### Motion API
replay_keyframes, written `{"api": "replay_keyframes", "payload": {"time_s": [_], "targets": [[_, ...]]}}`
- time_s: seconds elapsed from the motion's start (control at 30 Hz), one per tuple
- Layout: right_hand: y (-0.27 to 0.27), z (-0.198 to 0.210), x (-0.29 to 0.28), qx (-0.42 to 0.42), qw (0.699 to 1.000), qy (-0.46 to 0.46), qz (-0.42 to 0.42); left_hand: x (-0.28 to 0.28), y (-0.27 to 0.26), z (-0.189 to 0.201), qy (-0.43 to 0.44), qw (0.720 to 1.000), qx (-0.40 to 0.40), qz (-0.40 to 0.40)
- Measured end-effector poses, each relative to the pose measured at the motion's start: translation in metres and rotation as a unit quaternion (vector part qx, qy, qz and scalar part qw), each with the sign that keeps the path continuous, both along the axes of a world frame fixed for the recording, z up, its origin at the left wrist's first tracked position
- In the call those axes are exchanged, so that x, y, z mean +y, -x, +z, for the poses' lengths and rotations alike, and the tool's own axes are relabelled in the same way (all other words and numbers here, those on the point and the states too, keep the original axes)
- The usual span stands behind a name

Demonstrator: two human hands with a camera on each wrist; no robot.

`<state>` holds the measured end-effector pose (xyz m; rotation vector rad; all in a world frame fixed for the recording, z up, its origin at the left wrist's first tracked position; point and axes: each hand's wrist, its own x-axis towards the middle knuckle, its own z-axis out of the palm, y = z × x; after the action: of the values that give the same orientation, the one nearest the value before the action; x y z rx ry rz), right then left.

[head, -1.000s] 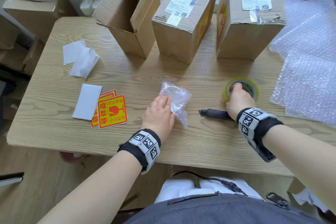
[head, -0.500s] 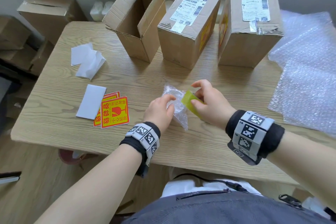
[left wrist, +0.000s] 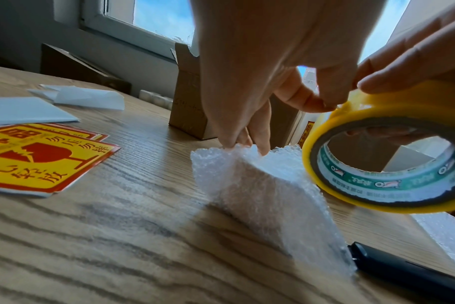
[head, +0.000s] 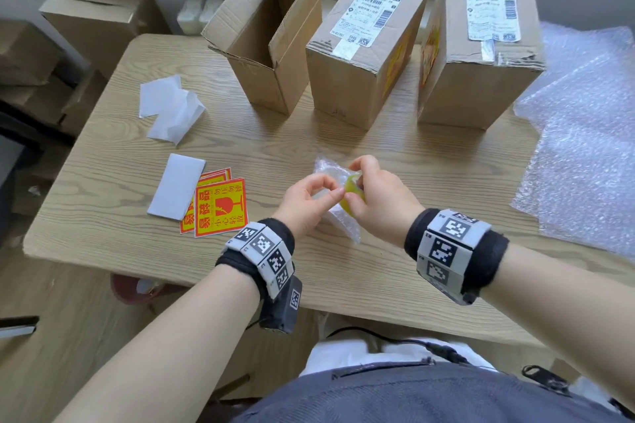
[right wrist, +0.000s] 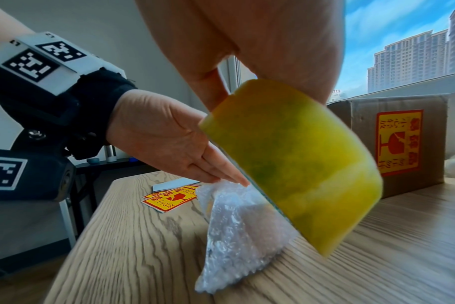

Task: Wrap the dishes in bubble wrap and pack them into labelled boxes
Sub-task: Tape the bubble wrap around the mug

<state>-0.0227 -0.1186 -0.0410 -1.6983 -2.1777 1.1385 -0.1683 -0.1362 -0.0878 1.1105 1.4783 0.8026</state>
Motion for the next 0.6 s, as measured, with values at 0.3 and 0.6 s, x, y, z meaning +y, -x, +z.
{"api": "replay_keyframes", "payload": {"time_s": [0.3, 0.6], "targets": [[0.0, 0.001, -0.003, -0.025, 0.998, 0.046, 0.044, 0.006, 0.006, -0.007, 0.002, 0.997, 0.07, 0.037], [0.007, 0.018, 0.003, -0.125, 0.991, -0.046, 0.029, 0.01, -0.002, -0.012, -0.021, 0.985, 0.168, 0.027]]}}
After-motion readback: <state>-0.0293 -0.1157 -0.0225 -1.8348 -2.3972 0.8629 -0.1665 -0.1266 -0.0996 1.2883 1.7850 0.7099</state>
